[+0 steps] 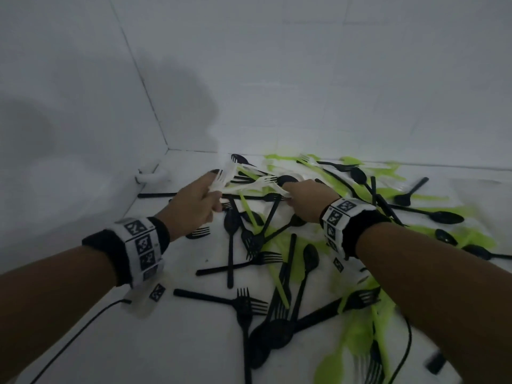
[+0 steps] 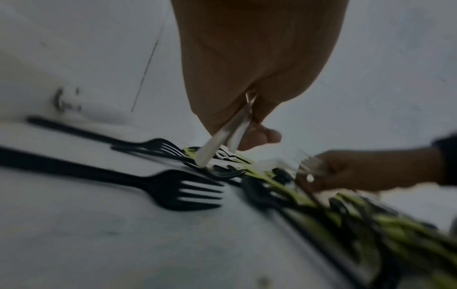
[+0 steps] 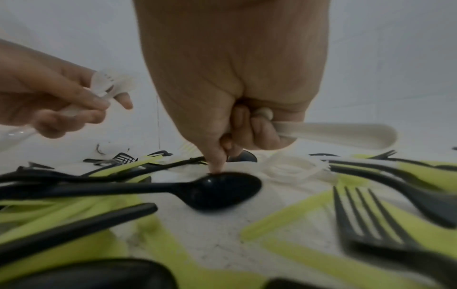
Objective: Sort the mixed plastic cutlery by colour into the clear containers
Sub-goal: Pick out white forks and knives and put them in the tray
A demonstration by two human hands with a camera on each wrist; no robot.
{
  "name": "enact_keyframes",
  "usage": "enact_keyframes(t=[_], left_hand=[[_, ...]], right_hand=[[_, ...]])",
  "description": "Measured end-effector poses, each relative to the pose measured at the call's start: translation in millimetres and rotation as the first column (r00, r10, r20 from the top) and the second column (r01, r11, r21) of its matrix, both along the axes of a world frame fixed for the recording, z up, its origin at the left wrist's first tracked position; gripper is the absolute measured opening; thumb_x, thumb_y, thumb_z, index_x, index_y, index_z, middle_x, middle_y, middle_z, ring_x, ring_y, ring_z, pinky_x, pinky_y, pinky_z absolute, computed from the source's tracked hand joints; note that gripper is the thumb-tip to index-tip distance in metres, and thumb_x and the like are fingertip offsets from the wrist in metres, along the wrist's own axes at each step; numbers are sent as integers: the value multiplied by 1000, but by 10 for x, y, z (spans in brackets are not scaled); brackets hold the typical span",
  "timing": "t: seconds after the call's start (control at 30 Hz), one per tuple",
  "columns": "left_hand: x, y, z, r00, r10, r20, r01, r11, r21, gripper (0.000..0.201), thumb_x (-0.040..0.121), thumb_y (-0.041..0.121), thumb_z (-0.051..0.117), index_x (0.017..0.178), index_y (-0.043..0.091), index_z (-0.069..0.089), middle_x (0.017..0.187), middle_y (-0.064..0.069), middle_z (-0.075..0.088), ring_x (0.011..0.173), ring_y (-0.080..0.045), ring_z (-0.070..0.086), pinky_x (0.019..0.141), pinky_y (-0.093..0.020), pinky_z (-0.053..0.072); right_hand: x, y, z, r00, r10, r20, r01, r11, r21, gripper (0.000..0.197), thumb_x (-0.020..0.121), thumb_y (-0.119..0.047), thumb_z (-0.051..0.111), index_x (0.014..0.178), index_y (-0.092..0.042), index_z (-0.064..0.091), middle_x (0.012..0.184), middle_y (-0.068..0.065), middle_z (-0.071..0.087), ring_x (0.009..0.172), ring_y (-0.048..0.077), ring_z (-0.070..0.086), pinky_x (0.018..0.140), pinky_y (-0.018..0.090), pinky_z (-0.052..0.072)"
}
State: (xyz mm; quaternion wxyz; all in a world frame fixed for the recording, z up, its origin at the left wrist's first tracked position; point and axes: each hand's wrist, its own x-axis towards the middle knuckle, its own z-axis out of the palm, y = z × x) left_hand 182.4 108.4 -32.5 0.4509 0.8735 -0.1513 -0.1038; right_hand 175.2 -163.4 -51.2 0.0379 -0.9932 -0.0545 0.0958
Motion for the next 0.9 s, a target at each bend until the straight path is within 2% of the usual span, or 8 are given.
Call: enact_keyframes(t=[0.1,0.23,0.37,0.43,0.53,0.63,0.83,0.9], left_hand=[[-53,170,-75,968,-103,227,33,956,291,23,105,29,52,84,21,49,65,2,51,53,-5,43,51,-20,34],[92,228,-127,946,-166,277,56,929,367,25,104,22,53,81,12,50,68,0,51,59,-9,46,60,-27,39],[275,112,-124,885,-290,364,99,882,460,13,102,12,52,91,13,57,79,7,44,73,-13,44,69,-33,34],[356,25,-121,869,-303,391,83,868,490,11,102,16,53,90,17,53,83,10,40,73,-7,42,67,-31,32],[523,-86,-171,884,-300,359,43,817,575,9,103,22,51,98,16,55,94,4,44,79,-15,49,72,-34,41],[708,-156,-261,900,-320,295,64,767,638,19,103,22,48,109,9,61,106,-5,53,96,-24,56,83,-38,47],[872,-301,-314,892,-371,259,107,730,675,21,102,29,55,106,11,65,104,-6,52,102,-27,57,84,-35,45],[880,-329,-291,883,-401,243,135,713,688,20,101,31,58,104,13,65,101,-2,51,102,-26,57,84,-34,44]], right_hand=[[-45,-38,59,998,11,69,-11,1000,-8,14,103,-18,45,117,-16,46,88,8,55,76,31,52,62,35,41],[-85,-34,149,991,-48,124,37,995,94,18,103,-19,43,119,-12,44,88,8,55,72,30,50,62,35,39],[-137,34,225,973,-187,133,147,953,265,9,98,-24,44,95,-17,40,79,5,53,68,25,51,57,33,33],[-185,76,257,951,-265,158,196,915,351,20,95,-28,48,79,-21,37,72,1,51,64,20,49,53,32,29],[-263,137,245,922,-351,162,242,851,466,34,93,-37,53,70,-19,36,68,1,50,64,21,49,52,33,28],[-308,124,171,915,-373,156,245,818,521,41,93,-50,57,74,-15,48,70,-2,61,70,19,59,60,34,43],[-322,71,36,867,-497,37,361,678,640,31,92,-37,62,114,-19,51,95,2,69,83,24,67,72,38,57],[-280,61,33,853,-520,36,394,689,608,20,92,-36,58,99,-17,57,90,1,67,81,23,64,64,33,50]])
